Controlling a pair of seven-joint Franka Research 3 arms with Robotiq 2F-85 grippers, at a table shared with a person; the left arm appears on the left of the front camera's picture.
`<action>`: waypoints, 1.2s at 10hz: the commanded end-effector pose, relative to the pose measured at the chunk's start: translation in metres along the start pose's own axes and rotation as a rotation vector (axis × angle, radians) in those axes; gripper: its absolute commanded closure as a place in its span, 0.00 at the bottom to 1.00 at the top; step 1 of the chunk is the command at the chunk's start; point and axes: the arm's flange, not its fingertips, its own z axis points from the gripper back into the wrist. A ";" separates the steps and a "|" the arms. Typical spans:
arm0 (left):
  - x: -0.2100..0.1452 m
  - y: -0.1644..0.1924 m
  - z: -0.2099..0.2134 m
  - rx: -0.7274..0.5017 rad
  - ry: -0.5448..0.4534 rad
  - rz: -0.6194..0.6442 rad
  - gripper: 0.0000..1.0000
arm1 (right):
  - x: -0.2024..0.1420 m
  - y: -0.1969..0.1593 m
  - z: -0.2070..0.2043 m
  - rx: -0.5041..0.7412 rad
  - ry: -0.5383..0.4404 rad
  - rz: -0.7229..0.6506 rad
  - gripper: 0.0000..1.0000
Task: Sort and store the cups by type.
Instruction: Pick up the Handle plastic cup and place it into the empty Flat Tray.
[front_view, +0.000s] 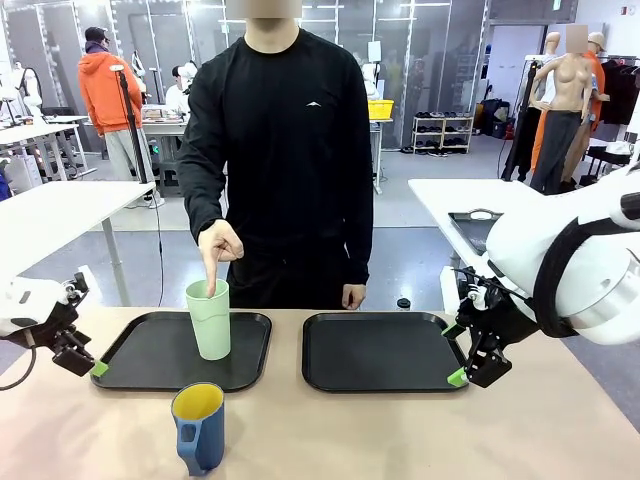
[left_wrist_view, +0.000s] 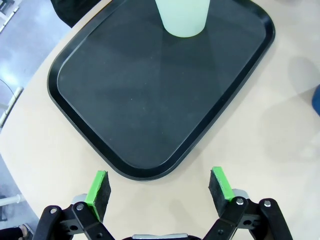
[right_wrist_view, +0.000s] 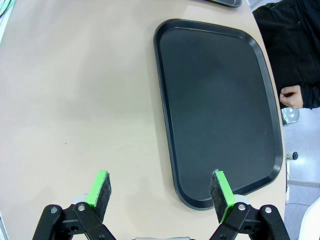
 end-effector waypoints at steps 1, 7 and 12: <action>0.008 -0.001 0.004 0.018 0.016 0.022 0.00 | 0.001 0.002 -0.001 -0.006 0.018 -0.016 0.00; -0.059 0.021 0.021 -0.033 0.108 -0.209 0.00 | 0.001 0.002 -0.001 -0.006 0.018 -0.016 0.00; -0.108 0.031 0.002 -0.200 -0.069 -0.387 0.00 | 0.001 0.002 -0.001 -0.006 0.018 -0.016 0.00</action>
